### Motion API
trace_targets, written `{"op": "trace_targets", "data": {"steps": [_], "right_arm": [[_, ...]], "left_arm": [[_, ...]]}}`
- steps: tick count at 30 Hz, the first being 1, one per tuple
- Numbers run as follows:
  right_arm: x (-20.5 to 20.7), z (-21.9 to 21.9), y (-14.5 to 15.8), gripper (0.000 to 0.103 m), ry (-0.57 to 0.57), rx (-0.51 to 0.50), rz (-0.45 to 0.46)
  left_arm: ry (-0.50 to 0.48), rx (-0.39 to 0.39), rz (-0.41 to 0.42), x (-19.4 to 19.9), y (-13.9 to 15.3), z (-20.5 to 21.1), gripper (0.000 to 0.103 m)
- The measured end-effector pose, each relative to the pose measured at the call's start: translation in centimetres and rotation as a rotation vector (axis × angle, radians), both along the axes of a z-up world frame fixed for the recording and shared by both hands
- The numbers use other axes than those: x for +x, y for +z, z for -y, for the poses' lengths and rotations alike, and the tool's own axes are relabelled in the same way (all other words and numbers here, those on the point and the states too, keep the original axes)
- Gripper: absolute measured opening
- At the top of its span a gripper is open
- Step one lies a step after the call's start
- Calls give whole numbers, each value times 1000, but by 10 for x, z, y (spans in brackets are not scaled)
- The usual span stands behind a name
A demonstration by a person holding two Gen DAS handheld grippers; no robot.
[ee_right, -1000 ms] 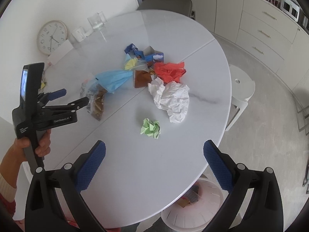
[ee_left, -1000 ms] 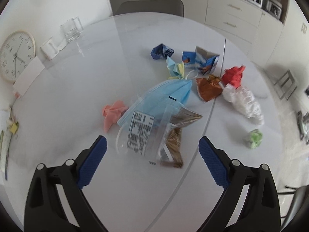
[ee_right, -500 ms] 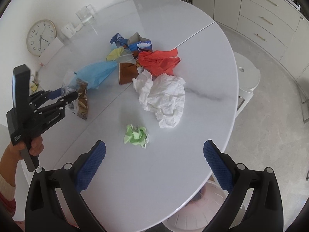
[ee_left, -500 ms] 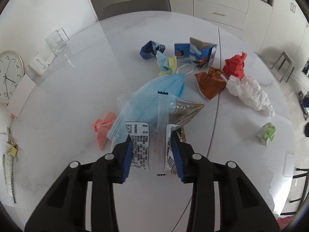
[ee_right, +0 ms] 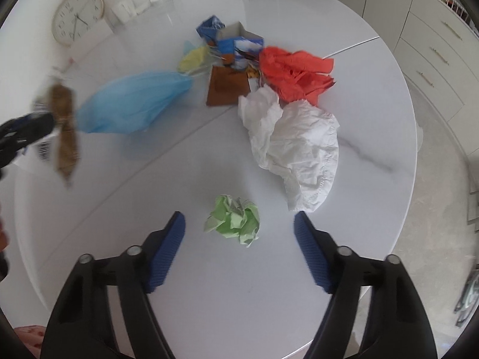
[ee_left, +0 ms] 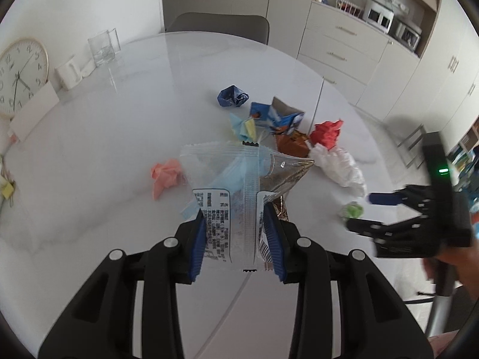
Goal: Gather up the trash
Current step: 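Grasp the snack bag with the left gripper while the right gripper grasps the green paper ball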
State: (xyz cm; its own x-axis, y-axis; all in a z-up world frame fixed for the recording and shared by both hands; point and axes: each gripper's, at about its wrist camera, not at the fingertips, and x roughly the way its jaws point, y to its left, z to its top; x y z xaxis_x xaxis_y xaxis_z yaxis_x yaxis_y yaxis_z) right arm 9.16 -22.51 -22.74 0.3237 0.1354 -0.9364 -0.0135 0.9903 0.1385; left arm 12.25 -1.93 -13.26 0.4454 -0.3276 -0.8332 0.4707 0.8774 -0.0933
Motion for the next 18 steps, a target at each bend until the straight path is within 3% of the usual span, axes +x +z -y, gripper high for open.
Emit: {"op": "trace_targets", "data": {"steps": [6,8,14,18], "right_arm": [[5,1,-10,39,11,-27,-22],[5,3,-9,35,13,-37,-15],[4,9,-8,32,2,5,-15],[8,10,3,32,1,63,12]], "left_arm": [[32,-55,-53,3,-8,-9,36],[39,-66,-61,5,-10,-11,36],[54,-76,-80,8,-15,-15,36],[62,-150,-127,13,-18,-21,36]]}}
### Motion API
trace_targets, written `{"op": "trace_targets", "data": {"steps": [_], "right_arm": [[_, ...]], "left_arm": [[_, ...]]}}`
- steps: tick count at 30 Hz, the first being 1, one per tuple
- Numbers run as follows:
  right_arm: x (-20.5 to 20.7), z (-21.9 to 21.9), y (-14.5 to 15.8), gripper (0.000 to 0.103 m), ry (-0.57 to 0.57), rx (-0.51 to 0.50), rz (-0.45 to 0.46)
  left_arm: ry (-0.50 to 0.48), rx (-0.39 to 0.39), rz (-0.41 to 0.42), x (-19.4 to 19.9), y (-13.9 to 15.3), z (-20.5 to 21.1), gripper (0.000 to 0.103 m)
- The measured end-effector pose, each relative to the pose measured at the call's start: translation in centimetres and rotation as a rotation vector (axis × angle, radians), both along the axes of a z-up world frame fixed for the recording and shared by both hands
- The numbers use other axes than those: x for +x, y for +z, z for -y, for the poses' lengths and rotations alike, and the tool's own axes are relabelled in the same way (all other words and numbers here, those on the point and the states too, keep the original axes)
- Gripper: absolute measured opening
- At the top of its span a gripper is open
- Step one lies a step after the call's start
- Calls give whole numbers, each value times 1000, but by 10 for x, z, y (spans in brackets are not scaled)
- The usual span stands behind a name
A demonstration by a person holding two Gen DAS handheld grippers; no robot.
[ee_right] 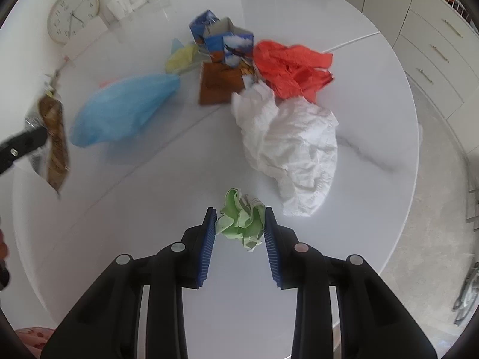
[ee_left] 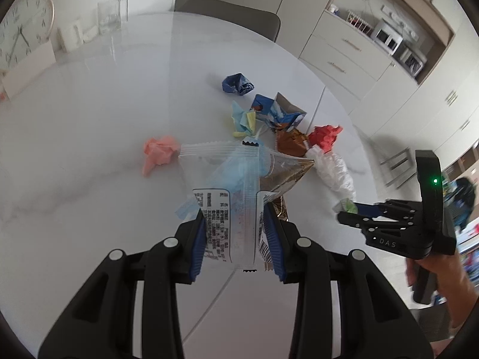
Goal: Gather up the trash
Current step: 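Grasp the snack bag with the left gripper while the right gripper grasps the green paper ball, then lift the snack bag with the left gripper while the right gripper holds the green ball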
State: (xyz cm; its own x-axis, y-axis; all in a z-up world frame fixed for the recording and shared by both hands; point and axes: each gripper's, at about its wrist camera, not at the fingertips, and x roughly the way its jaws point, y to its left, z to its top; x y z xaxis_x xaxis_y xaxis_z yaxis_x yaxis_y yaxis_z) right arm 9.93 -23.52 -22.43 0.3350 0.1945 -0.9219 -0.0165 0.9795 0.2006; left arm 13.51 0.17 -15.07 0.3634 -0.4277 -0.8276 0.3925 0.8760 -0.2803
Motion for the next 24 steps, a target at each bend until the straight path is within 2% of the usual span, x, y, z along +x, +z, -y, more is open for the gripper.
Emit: {"op": "trace_targets", "data": {"steps": [5,10,13,19,24], "right_arm": [[30,-19,26,32,71,68,94],[81,-48,40,32,162,127,158],[99,-67,32,32,216,168,146],[115,-97,7,32,285,103,92],[115,-102,-4,32,304,83,65]], "left_arm": [[23,-84,-54,10,-7,-10,36],[41,-108,-67,15,-8,-17,36],[44,-114,-68,17,-8,-19,36],[56,-110,-28,13,4,-28,36],[93,-103,35,4,30,-47,36]]}}
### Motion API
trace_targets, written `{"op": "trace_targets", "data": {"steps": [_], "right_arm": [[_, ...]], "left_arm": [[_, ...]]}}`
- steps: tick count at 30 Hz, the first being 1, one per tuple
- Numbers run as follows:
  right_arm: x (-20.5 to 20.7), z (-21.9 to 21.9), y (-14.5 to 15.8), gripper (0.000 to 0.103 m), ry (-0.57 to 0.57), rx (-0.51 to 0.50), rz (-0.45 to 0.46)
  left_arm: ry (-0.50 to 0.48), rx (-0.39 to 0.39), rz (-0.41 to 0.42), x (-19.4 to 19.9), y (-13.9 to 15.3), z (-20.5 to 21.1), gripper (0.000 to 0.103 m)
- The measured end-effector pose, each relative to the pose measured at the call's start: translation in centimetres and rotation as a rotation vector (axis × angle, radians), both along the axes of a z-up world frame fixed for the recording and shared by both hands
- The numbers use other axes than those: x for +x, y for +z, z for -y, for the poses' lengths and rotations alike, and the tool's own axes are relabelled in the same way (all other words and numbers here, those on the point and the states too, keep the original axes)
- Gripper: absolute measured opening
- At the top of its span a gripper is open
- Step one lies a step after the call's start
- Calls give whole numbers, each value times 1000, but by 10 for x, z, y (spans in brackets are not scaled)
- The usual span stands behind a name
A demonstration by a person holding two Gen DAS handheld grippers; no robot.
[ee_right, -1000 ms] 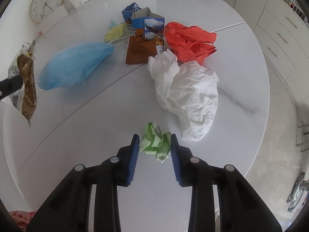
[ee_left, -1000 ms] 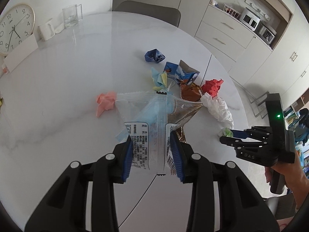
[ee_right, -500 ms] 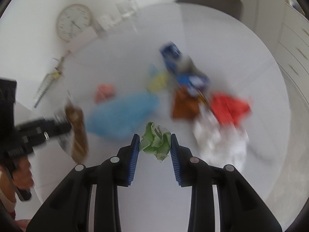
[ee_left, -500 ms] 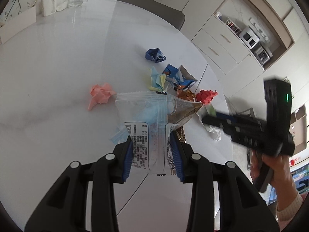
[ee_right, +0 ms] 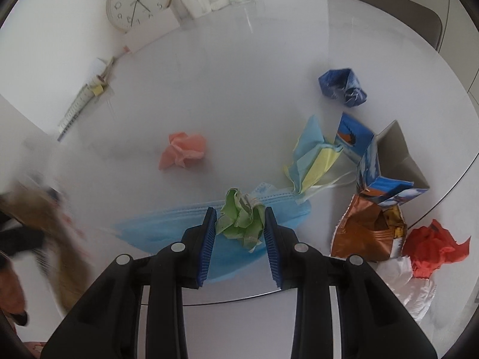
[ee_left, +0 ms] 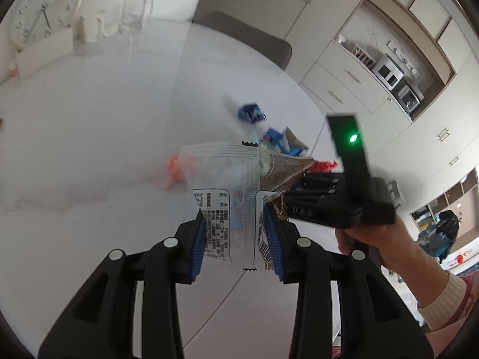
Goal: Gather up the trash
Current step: 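Lift the snack bag with the left gripper while the right gripper holds the green ball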
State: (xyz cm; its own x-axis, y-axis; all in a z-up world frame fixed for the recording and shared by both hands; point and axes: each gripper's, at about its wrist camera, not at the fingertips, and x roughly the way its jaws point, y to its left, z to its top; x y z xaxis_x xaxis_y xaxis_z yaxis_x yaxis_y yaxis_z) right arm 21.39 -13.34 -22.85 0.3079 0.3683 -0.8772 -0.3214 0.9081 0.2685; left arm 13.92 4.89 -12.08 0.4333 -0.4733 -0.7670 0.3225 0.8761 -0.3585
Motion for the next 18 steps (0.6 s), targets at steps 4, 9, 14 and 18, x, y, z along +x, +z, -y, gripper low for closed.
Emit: {"op": "trace_targets", "data": {"steps": [4,9,14,18], "right_arm": [[1,-6,-4,32,13,-20,-2],[3,-18,-8,32,19,-20,-7],[-1,-22,-10,32,9,-22,0],[-2,-18,-12,32,-10,3,-10]], "left_arm": [[26,-6,35,-9,20,-15,36],[49,-95,38,-18,33,-25,36],[18,-195,-20,-14,15,-10,36],[2,-242,-47,-2,1,9,36]]}}
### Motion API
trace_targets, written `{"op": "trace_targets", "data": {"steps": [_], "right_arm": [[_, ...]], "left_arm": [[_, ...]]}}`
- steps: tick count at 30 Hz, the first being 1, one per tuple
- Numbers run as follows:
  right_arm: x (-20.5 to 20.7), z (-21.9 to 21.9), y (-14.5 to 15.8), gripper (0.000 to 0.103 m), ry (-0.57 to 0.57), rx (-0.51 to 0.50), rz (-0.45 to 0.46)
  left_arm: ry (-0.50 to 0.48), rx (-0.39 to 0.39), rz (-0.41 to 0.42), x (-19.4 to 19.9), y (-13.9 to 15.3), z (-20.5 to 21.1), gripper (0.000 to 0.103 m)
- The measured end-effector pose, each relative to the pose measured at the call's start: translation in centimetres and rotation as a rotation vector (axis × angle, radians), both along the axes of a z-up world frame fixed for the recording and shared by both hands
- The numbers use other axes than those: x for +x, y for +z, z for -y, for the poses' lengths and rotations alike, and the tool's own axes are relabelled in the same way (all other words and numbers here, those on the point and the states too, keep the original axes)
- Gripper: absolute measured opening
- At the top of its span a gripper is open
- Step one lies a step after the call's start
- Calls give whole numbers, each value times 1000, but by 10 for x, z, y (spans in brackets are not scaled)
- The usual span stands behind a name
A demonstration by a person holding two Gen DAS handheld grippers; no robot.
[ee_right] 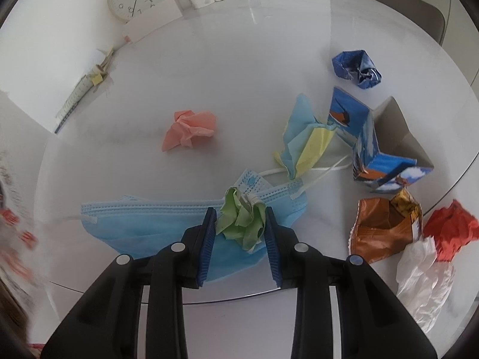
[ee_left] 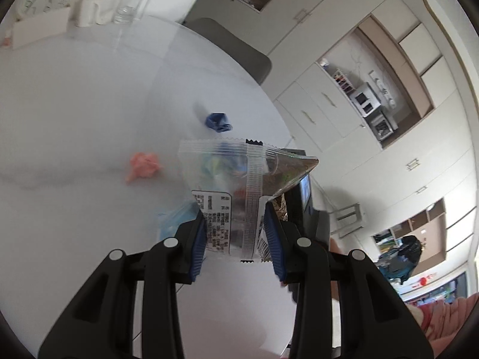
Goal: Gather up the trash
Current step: 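Lift the snack bag with the left gripper while the right gripper holds the green ball, then carry both items to the wastebasket and open both grippers over it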
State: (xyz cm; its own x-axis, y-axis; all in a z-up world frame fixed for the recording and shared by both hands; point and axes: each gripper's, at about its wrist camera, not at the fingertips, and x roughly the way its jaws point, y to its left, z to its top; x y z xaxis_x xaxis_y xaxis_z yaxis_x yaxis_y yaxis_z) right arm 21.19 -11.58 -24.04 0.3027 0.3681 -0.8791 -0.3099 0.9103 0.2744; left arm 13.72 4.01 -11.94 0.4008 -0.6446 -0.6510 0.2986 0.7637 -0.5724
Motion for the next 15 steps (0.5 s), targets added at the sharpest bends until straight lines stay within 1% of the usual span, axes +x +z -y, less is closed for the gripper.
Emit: {"op": "trace_targets", "data": {"steps": [4,6,8,11,15], "right_arm": [[1,12,-1,32,-29,37,-17],[1,21,1,32,-48,46,-12],[-1,26,7,32,-57,61,0],[-8,35,22,32,-71,76,31],[-36,57,54,32,-106,95,93]], "left_arm": [[-22,-5,8,19,-3,15,36],[-15,-9,21,23,3,14,36],[2,15,51,25,13,10,36],[15,53,102,17,33,1,36],[0,109,142,-6,55,-1,36]]}}
